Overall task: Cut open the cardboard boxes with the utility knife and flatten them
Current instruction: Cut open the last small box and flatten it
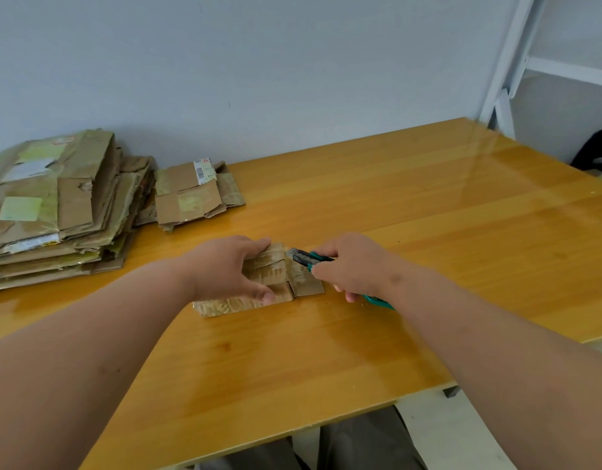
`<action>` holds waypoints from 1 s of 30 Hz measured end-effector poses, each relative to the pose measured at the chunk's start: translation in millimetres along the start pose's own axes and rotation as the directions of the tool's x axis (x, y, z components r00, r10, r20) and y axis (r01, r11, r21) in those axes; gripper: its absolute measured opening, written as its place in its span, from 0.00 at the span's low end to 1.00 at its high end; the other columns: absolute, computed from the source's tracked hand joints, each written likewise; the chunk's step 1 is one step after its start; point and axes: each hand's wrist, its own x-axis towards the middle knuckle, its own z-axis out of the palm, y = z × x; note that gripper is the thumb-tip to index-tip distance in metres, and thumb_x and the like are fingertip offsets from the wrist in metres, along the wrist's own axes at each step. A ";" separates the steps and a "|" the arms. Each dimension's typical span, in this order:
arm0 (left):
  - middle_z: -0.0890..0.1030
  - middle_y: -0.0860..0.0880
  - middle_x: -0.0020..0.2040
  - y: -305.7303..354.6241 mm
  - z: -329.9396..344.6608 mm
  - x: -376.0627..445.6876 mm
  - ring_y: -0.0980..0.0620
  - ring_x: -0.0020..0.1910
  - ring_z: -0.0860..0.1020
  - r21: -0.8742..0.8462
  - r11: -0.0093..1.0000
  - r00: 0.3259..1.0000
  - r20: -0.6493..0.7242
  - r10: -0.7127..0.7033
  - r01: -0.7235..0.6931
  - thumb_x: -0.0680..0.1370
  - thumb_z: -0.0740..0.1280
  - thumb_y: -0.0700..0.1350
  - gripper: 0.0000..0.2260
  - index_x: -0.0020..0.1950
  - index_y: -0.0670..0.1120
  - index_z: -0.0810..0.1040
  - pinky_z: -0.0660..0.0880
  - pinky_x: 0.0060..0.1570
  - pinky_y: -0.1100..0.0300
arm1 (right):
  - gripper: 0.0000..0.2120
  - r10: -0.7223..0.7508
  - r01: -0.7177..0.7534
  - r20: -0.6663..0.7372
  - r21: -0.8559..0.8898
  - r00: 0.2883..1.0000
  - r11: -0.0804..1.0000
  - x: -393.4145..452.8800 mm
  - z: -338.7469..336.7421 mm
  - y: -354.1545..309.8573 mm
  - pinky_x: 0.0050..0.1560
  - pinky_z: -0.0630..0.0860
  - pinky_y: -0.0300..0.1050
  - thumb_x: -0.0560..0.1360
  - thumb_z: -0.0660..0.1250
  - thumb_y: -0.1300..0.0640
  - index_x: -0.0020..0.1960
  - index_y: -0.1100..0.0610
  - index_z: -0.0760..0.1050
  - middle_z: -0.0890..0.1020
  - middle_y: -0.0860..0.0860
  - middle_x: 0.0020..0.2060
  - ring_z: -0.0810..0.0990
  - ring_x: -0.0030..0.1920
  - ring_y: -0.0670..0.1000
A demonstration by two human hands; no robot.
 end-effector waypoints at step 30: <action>0.63 0.51 0.75 -4.9 -11.5 1.7 0.48 0.65 0.71 -0.129 0.968 0.967 0.164 -0.194 0.216 0.65 0.72 0.69 0.52 0.79 0.58 0.45 0.74 0.57 0.55 | 0.19 -0.018 0.000 0.042 0.386 0.999 0.922 -3.2 18.4 -9.3 0.36 0.76 0.43 0.73 0.73 0.50 0.60 0.48 0.70 0.82 0.50 0.44 0.80 0.29 0.48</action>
